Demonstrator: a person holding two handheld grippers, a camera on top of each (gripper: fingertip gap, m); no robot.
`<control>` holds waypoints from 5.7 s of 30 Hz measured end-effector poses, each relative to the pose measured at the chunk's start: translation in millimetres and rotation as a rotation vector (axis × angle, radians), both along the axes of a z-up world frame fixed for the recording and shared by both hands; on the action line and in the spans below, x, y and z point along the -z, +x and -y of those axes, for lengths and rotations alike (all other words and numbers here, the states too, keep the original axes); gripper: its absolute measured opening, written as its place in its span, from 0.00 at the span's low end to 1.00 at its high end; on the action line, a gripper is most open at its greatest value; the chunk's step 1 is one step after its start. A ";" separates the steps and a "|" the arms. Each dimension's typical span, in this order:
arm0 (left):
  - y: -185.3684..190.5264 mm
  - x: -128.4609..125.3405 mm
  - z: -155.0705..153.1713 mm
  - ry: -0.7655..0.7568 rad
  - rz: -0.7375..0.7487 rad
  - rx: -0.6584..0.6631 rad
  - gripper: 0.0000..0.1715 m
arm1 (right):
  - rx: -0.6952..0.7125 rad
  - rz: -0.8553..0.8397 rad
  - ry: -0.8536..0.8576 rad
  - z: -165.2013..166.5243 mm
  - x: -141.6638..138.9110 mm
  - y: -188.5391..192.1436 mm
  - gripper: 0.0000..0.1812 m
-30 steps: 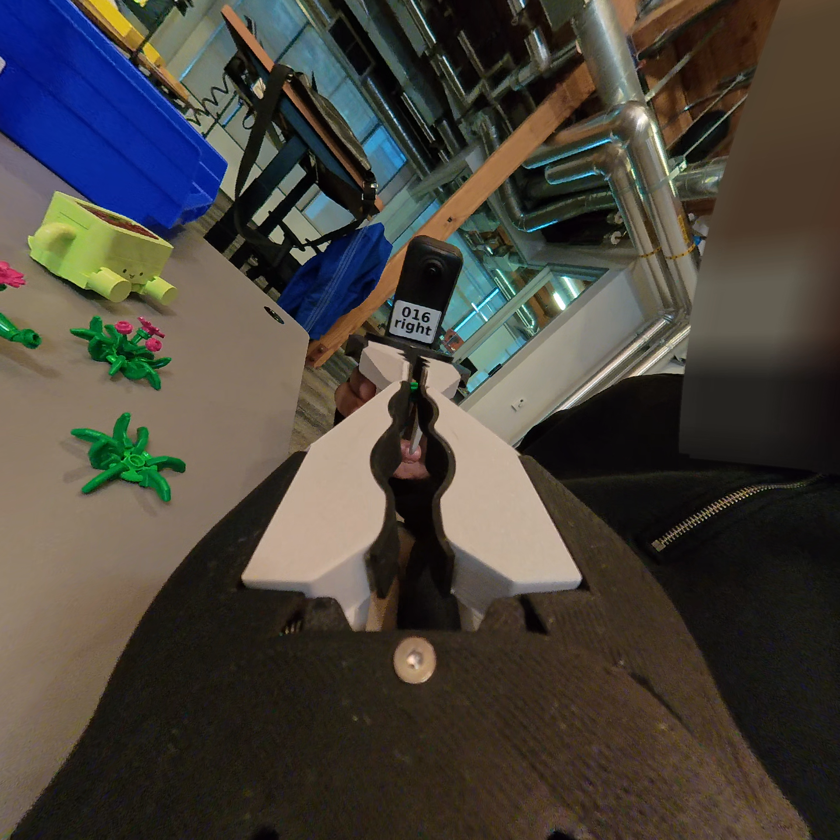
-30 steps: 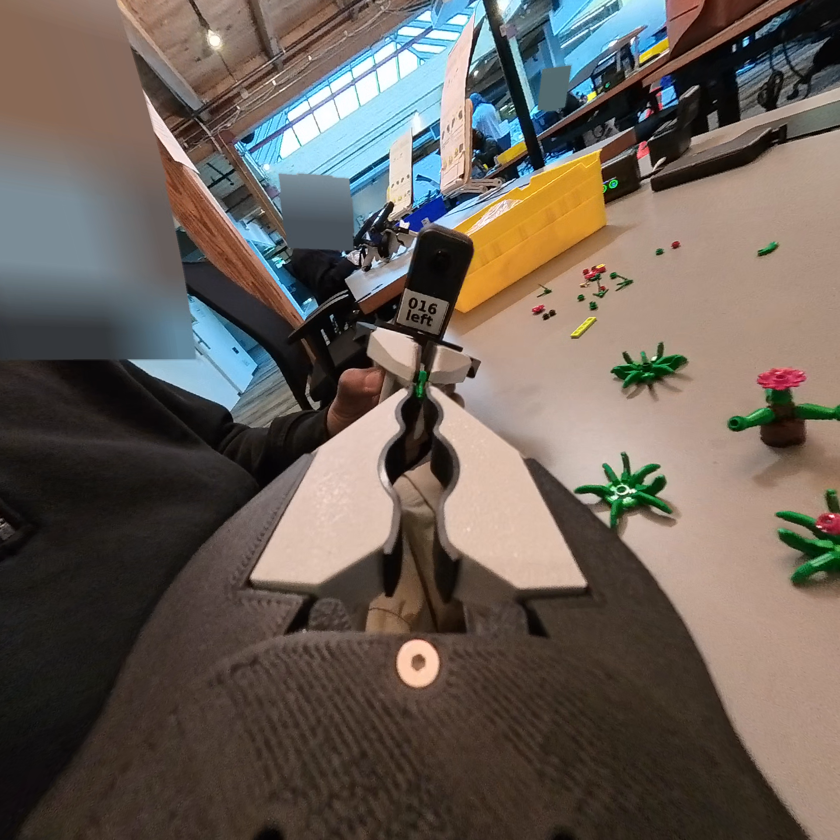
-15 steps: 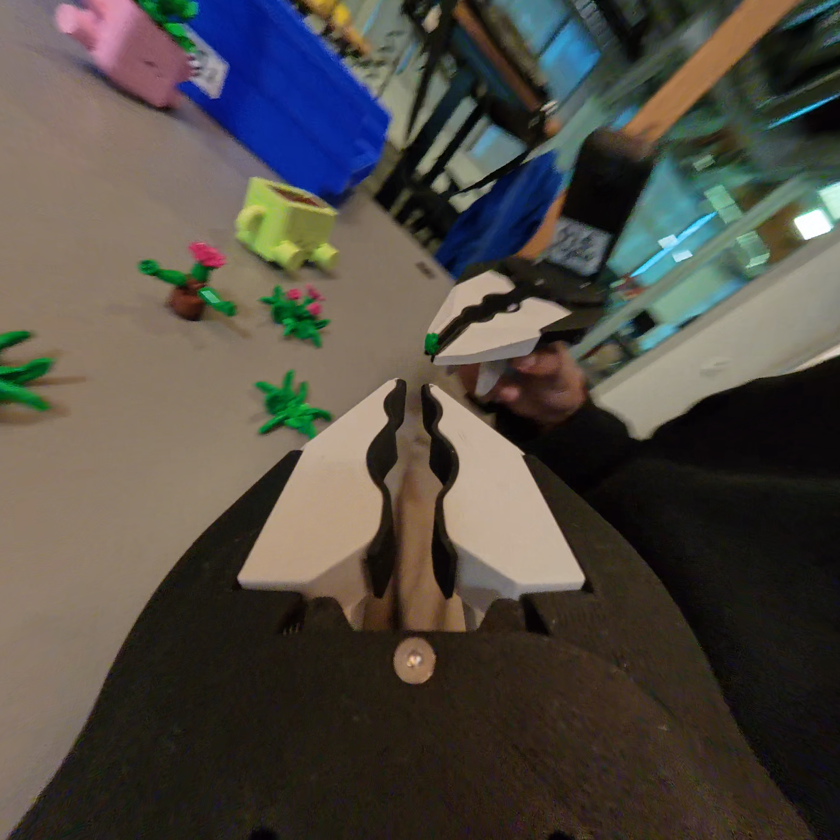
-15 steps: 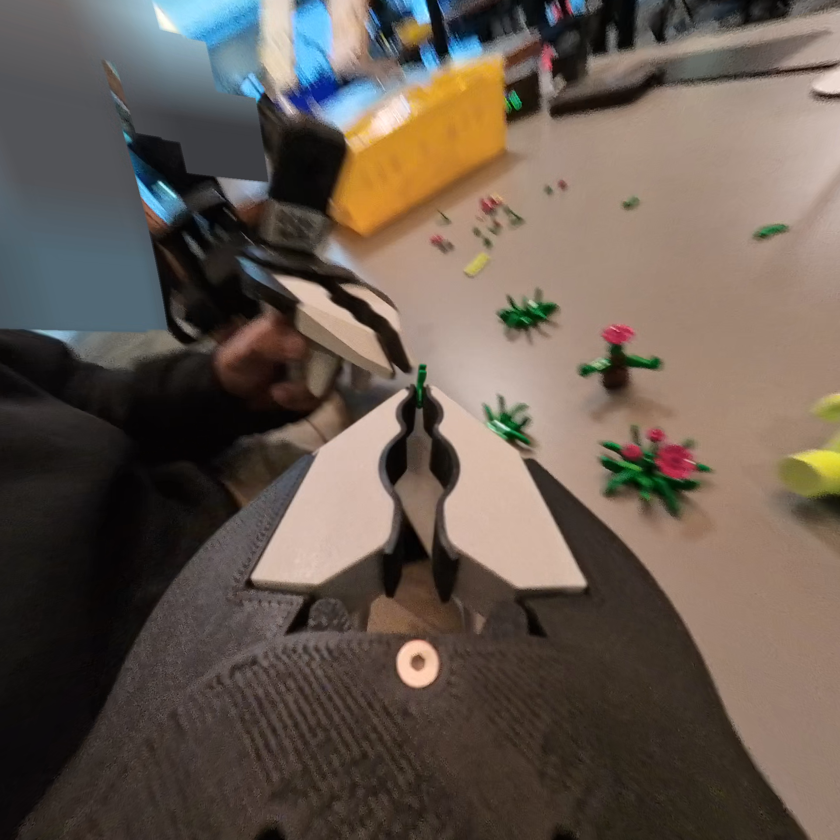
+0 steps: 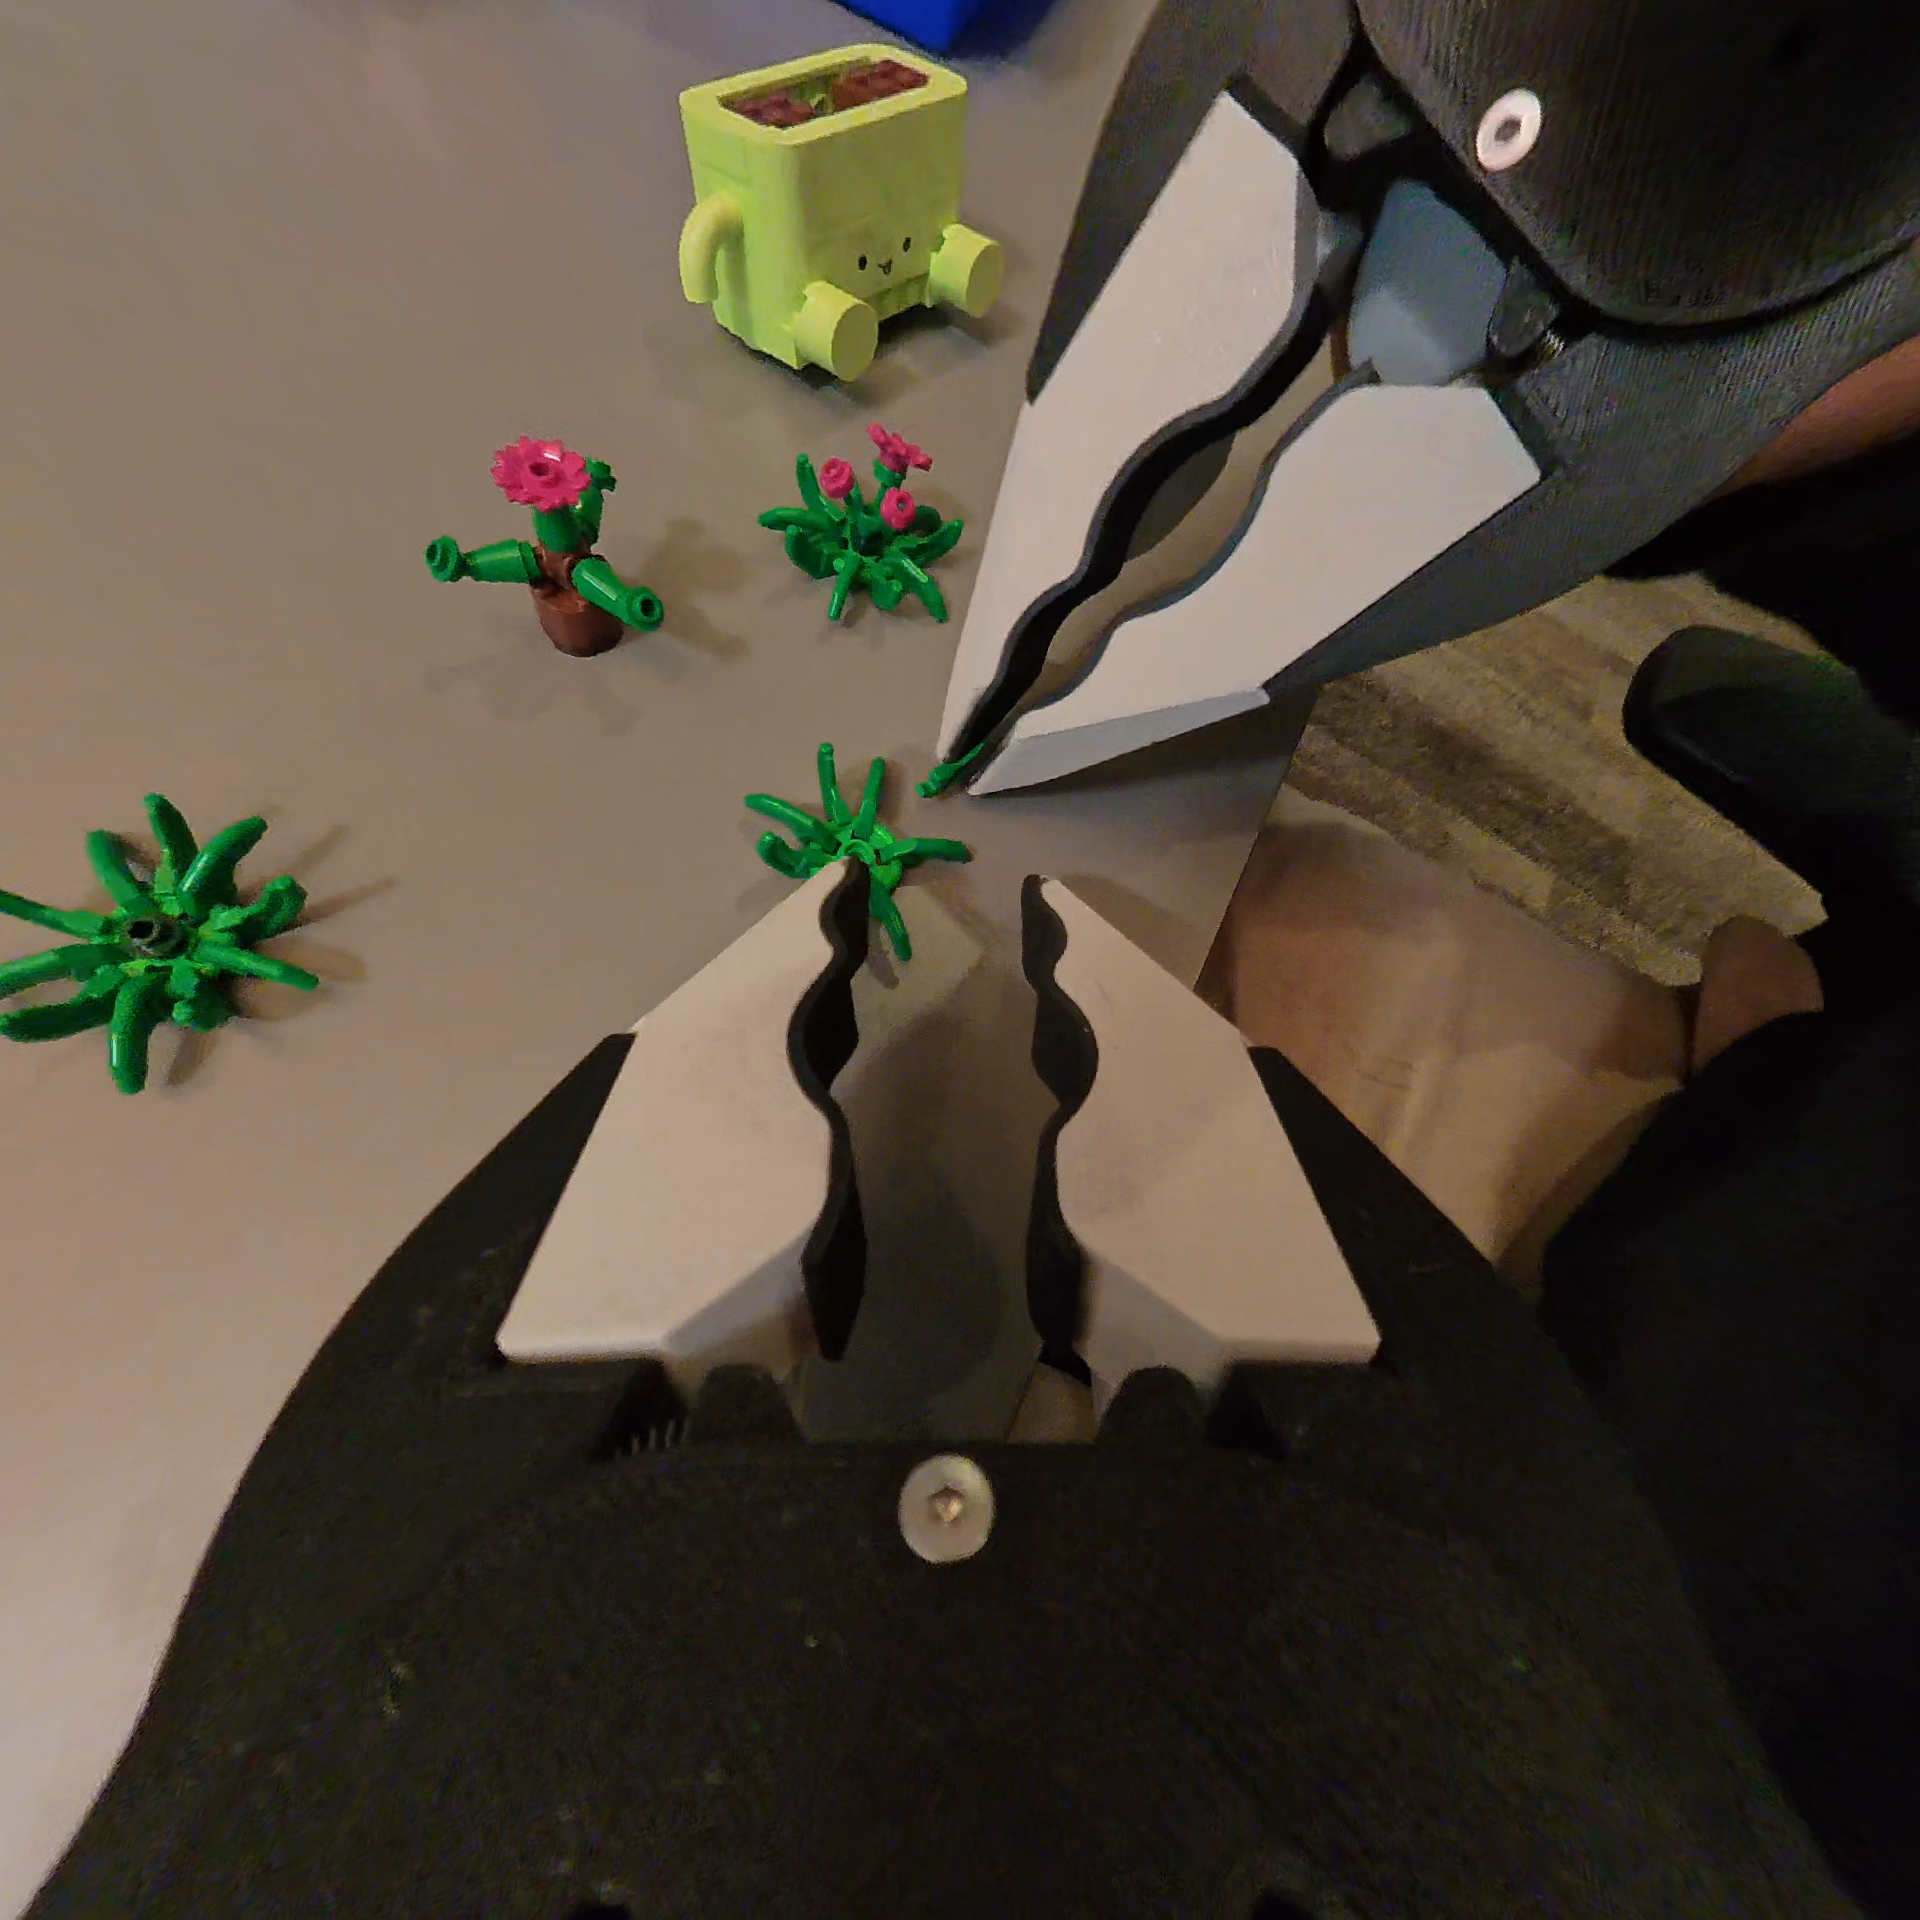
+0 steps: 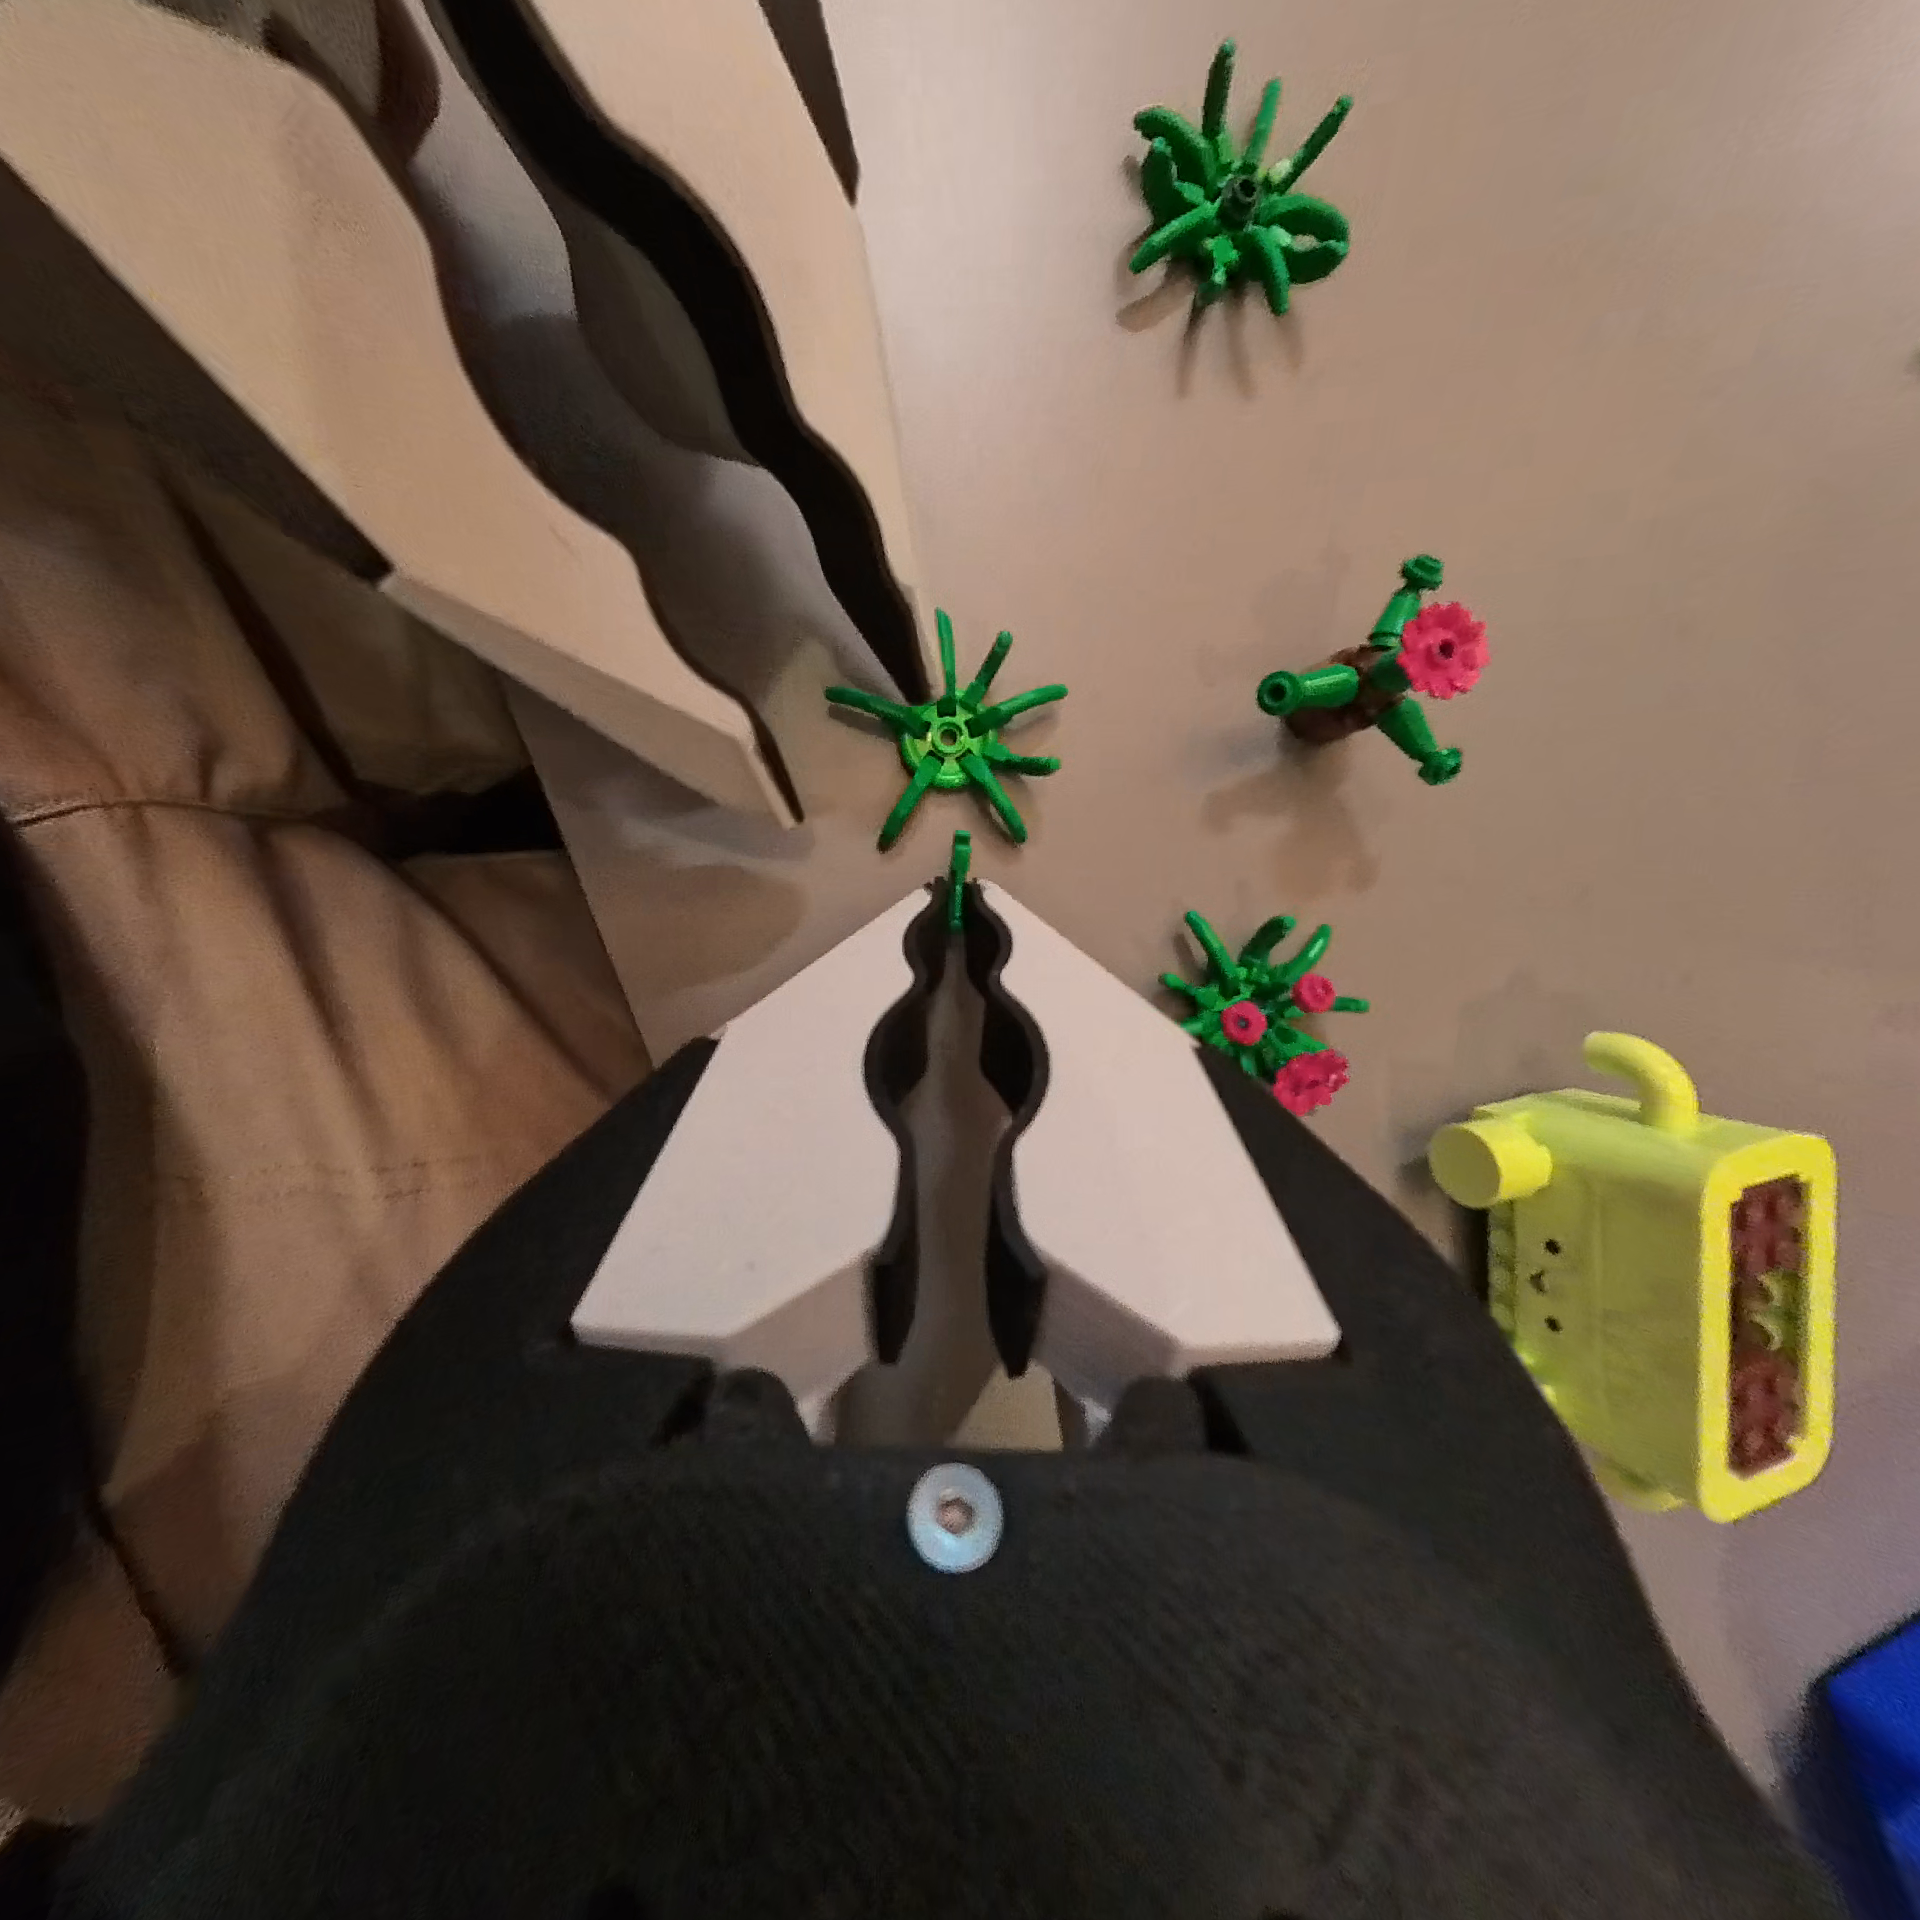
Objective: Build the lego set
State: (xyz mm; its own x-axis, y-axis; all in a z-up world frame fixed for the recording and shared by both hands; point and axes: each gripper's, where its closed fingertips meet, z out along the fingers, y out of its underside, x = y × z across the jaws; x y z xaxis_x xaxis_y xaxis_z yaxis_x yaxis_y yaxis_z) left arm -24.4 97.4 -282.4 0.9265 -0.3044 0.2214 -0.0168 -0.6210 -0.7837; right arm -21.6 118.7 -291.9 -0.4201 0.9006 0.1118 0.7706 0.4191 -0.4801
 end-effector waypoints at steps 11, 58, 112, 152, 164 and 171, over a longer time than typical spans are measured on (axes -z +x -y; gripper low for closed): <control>7.1 1.1 -7.3 -0.019 -0.030 0.039 0.24 | -0.011 0.206 -0.010 0.2 4.6 -3.9 0.00; 43.5 -56.4 46.3 0.173 0.313 0.083 0.15 | 0.057 -0.376 -0.399 69.5 -54.7 37.1 0.00; 17.7 4.5 26.9 -0.135 -0.007 0.022 0.00 | 0.104 -0.011 -0.194 44.3 -8.7 16.6 0.00; 16.5 8.2 28.5 -0.200 0.048 0.041 0.00 | -0.002 -0.072 -0.151 44.7 0.5 20.6 0.00; 15.6 8.6 29.0 -0.210 0.070 0.034 0.00 | -0.048 -0.117 -0.184 45.6 1.3 18.9 0.00; 15.7 9.0 29.4 -0.211 0.062 0.042 0.00 | -0.077 -0.123 -0.196 45.8 1.3 18.4 0.00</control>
State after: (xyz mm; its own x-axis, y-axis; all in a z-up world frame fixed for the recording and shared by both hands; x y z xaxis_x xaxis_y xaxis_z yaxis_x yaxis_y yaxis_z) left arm -8.7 68.0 -291.4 0.8964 -0.2835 0.3407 -0.0016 -0.7708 -0.6371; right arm -3.3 72.8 -293.2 -0.4826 0.8758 -0.0076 0.6708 0.3640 -0.6461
